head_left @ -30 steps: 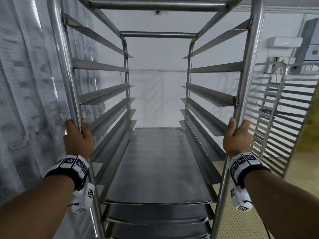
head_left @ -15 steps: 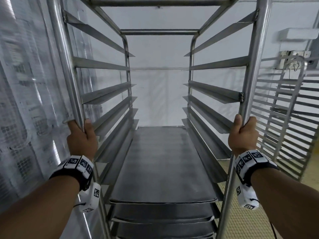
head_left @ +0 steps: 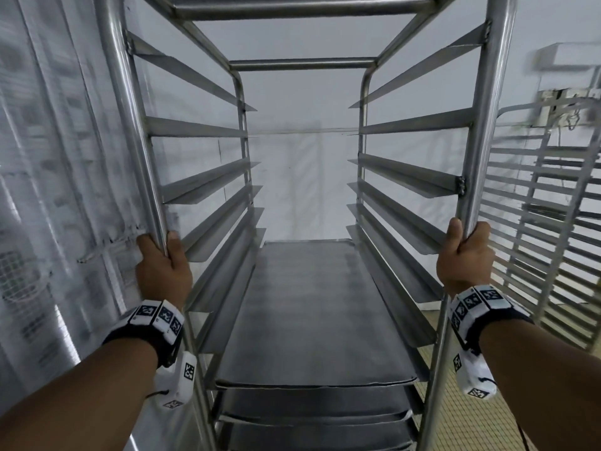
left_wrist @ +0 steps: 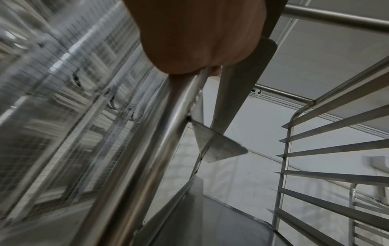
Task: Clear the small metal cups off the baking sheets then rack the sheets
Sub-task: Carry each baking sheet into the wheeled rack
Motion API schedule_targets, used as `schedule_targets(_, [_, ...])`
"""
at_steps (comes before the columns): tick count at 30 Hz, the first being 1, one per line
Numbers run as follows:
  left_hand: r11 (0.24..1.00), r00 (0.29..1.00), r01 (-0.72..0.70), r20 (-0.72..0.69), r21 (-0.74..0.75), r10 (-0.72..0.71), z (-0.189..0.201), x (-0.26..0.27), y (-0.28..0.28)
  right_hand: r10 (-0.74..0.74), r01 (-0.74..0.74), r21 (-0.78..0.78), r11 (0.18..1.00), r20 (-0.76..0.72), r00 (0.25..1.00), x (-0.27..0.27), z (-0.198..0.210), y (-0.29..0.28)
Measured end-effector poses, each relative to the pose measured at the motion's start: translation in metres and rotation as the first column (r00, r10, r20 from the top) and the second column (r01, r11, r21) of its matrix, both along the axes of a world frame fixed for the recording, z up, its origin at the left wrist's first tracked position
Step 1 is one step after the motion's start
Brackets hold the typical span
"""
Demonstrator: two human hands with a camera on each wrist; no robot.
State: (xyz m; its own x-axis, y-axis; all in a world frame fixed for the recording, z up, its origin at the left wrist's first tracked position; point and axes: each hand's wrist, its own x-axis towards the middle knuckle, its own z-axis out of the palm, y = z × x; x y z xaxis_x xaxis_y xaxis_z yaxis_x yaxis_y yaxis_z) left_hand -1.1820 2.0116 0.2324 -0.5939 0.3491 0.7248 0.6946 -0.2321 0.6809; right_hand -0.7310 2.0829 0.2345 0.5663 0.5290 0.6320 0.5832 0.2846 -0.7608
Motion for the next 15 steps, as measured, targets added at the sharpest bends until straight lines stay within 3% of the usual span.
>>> schedule_targets(15, [0.999,1.000,0.003,0.022,-0.049,-0.002,0.000,-0.015,0.137,-0.017,0.016,0.011,1.000,0.021,1.000,-0.012,0.002,0.132])
